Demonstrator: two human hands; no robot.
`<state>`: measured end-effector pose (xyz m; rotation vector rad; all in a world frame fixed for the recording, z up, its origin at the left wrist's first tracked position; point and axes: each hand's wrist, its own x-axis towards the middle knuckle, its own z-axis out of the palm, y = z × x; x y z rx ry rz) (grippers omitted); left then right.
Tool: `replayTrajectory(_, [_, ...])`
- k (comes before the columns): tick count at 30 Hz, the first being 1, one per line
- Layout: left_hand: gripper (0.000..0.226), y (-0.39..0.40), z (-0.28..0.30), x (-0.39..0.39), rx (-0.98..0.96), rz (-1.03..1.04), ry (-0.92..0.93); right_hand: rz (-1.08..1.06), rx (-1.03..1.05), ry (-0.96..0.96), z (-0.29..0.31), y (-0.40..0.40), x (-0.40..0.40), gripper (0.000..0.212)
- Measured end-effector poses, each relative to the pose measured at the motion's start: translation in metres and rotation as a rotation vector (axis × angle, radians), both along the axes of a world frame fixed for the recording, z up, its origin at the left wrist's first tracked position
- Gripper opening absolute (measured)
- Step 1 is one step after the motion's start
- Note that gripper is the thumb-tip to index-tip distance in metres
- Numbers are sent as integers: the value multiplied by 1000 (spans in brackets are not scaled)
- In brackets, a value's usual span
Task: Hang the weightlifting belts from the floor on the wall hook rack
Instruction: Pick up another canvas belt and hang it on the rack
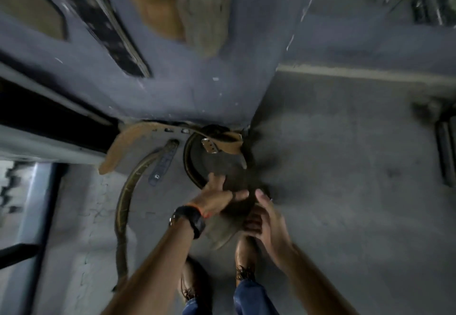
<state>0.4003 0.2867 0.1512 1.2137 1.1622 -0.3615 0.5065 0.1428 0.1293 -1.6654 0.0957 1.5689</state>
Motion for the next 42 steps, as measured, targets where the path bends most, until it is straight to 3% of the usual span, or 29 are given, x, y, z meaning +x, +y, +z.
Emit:
replayTrajectory(4, [50, -31, 104, -63, 156, -165, 62, -68, -101, 345, 85, 42, -3, 73])
replayTrajectory(6, [33, -47, 155, -109, 146, -177, 84, -29, -110, 356, 124, 68, -24, 59])
replayTrajectory(8, [41, -59, 199, -157, 66, -79, 82, 108, -17, 268, 174, 88, -51, 37])
replayTrajectory(10, [60, -63, 225, -193, -40, 144, -5, 252, 14, 233, 211, 103, -77, 26])
replayTrajectory(14, [87, -31, 280, -225, -126, 867, -202, 600, 162, 82, 282, 105, -145, 28])
replayTrajectory(16, [87, -13, 315, -242, -125, 1021, -368, 730, 276, -59, 323, 87, -172, 21])
replayTrajectory(18, [70, -6, 352, -260, -100, 1123, -515, 852, 355, -131, 356, 66, -186, 17])
replayTrajectory(20, [57, -6, 382, -272, -13, 1126, -641, 911, 366, -148, 389, 49, -189, 21])
replayTrajectory(24, [43, -22, 451, -284, 348, 918, -635, 790, 474, -117, 482, 39, -198, 57])
replayTrajectory(27, [47, -34, 492, -288, 530, 912, -700, 626, 648, -209, 554, 66, -208, 49])
replayTrajectory(29, [54, -43, 518, -290, 559, 869, -745, 532, 732, -270, 602, 92, -214, 35])
replayTrajectory(31, [50, -46, 534, -288, 538, 823, -758, 478, 801, -297, 625, 111, -216, 39])
replayTrajectory(34, [41, -39, 579, -295, 430, 932, -888, 369, 875, -375, 649, 125, -233, 25])
replayTrajectory(37, [58, -16, 627, -313, 405, 936, -1050, 420, 997, -420, 666, 117, -252, 37])
replayTrajectory(38, [55, -11, 646, -320, 459, 937, -1084, 450, 1034, -441, 674, 114, -259, 38])
replayTrajectory(42, [32, -3, 700, -326, 1031, 836, -978, 555, 1092, -712, 700, 122, -270, 55])
